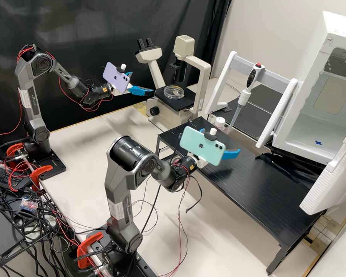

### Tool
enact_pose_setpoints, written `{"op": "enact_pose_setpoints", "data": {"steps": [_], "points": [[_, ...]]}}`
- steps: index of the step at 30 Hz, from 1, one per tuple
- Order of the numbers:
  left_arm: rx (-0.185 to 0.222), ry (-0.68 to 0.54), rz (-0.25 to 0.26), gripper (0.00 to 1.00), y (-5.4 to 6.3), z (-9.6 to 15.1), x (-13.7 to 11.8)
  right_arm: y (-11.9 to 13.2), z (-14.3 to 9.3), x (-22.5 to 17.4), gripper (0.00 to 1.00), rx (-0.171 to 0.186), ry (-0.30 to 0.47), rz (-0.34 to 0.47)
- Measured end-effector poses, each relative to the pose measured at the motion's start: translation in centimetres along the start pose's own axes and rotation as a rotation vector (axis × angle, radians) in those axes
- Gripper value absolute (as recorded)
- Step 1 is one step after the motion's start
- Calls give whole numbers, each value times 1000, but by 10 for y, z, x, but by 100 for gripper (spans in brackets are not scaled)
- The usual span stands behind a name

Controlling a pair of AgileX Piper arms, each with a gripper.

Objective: Move the petri dish to the bench

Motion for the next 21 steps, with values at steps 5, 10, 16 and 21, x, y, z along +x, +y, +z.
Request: {"op": "enact_pose_setpoints", "data": {"steps": [5,10,16,21], "points": [[0,0,0,100,0,0,0,-29,-35,-14,100,-28,127,-89],[0,0,0,100,0,0,0,-53,-64,-21,100,-76,232,-169],[0,0,0,100,0,0,0,-73,-96,-18,100,-112,342,-209],[0,0,0,100,0,0,0,-85,-123,-3,100,-113,411,-205]]}}
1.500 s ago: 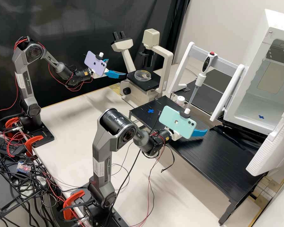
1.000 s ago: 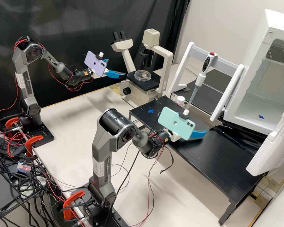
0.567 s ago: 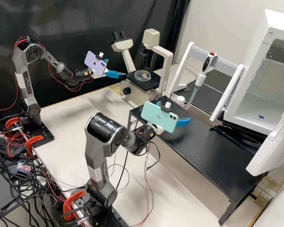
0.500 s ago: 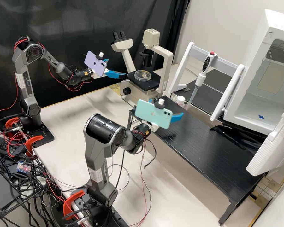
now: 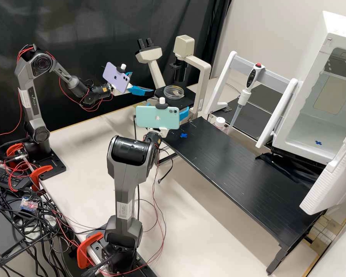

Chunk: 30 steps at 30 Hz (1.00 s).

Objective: Move the petri dish to the bench

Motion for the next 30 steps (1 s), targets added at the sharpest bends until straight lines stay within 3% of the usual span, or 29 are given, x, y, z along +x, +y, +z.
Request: {"op": "enact_pose_setpoints", "data": {"steps": [15,19,30], "points": [[0,0,0,100,0,0,0,-9,-20,99,100,-26,-22,-134],[0,0,0,100,0,0,0,-1,-20,128,100,-40,-40,-165],[0,0,0,100,0,0,0,12,-28,175,100,-34,-58,-197]]}}
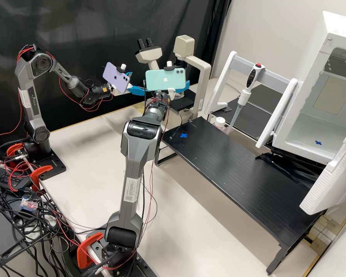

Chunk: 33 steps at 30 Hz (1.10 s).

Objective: Move the petri dish to the bench

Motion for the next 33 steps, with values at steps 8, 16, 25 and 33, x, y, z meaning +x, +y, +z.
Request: {"op": "enact_pose_setpoints", "data": {"steps": [8,16,25,33], "points": [[0,0,0,100,0,0,0,0,4,28,100,11,-39,-66],[0,0,0,100,0,0,0,-5,20,46,100,136,-104,-98],[0,0,0,100,0,0,0,-16,28,50,100,199,-132,-115],[0,0,0,100,0,0,0,-28,29,51,100,208,-149,-99]]}}
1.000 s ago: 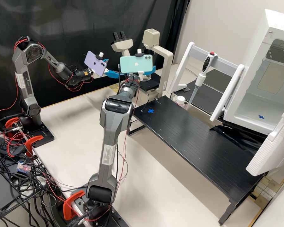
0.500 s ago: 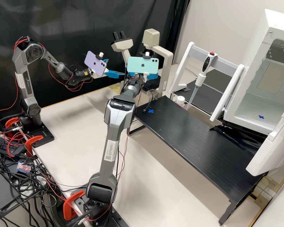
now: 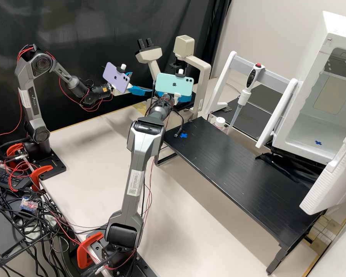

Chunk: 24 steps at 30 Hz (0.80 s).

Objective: Move the petri dish to the bench

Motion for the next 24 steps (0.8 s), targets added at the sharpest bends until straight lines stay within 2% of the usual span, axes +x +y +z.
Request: {"op": "enact_pose_setpoints", "data": {"steps": [5,6,24], "points": [[0,0,0,100,0,0,0,-5,2,-1,100,-15,-13,28],[0,0,0,100,0,0,0,-6,1,-1,0,-14,-13,37],[0,0,0,100,0,0,0,-7,6,-1,0,-29,-37,68]]}}
